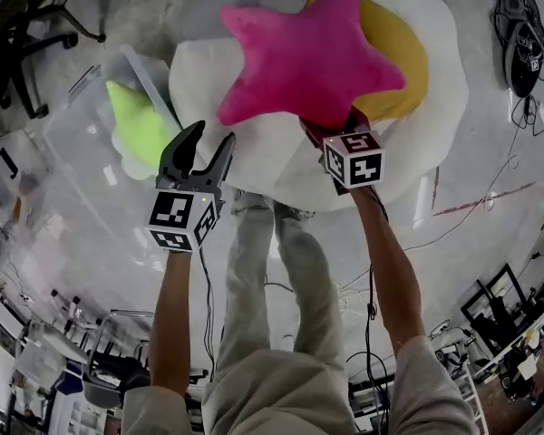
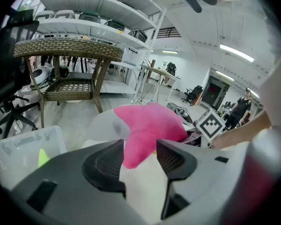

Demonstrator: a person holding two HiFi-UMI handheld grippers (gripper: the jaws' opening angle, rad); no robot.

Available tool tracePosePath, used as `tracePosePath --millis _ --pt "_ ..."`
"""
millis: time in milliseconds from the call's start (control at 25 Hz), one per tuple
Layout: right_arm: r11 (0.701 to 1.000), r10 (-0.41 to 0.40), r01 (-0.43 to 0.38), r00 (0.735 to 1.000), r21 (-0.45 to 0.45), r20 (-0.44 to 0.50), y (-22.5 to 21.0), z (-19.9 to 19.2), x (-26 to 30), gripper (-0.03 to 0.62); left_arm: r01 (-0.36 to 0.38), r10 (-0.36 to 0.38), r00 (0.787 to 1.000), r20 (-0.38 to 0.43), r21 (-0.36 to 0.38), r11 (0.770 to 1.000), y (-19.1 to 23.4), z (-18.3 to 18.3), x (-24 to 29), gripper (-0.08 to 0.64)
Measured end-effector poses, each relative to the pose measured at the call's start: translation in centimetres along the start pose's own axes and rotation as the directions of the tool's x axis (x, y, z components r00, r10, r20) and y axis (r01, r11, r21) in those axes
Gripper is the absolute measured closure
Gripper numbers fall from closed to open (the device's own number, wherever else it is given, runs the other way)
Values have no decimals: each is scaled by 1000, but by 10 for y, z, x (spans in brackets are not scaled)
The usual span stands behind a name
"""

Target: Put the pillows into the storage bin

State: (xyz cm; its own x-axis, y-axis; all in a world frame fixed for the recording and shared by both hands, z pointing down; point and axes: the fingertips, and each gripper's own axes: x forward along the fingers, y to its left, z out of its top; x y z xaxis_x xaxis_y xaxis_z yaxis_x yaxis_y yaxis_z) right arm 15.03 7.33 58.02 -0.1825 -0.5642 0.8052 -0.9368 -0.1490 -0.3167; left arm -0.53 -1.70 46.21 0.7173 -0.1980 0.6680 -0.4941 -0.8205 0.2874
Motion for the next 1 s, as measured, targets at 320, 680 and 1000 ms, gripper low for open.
tracePosePath --millis 320,680,1000 --pt "994 58 -55 998 -99 28 65 14 -24 264 -71 73 997 35 -55 996 22 -19 -53 344" --pt "921 228 -236 972 -309 -62 201 29 16 261 -249 267 962 61 -206 946 96 -69 -151 342" --pt "787 352 -415 910 -456 -219 332 5 66 258 -404 455 889 58 -373 835 152 -141 -246 343"
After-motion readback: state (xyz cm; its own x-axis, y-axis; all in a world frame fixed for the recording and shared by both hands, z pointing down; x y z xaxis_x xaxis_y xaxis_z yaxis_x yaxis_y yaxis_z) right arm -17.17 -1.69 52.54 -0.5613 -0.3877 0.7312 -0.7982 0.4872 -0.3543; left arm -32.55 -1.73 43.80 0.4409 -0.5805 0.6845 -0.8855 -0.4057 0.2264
